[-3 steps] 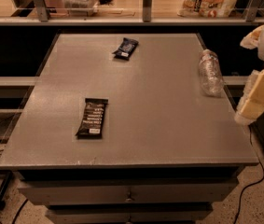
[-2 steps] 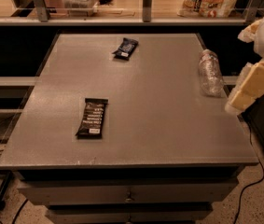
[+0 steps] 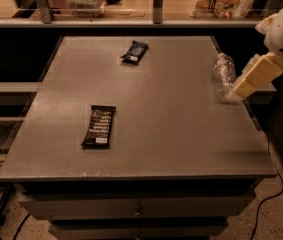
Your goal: Move water bottle near rxbar chocolate
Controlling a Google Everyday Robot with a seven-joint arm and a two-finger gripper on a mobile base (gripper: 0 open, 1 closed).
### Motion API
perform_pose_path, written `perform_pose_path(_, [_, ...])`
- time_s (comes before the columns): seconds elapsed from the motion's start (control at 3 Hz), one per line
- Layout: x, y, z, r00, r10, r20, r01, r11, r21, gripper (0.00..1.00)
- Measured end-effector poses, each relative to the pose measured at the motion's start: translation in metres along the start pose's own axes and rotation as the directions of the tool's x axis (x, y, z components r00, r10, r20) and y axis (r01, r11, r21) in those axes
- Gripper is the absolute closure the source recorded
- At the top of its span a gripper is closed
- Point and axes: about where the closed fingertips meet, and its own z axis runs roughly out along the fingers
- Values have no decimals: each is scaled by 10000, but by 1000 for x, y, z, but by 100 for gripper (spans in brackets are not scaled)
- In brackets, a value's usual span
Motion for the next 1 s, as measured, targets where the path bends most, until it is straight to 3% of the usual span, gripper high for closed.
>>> perform_pose_path(0.67, [-1, -5, 9, 9992, 341, 193, -340, 9994, -16, 0])
perform_pose_path(1.0, [-2, -15, 29, 9874, 1340, 845, -1329, 9909, -187, 0])
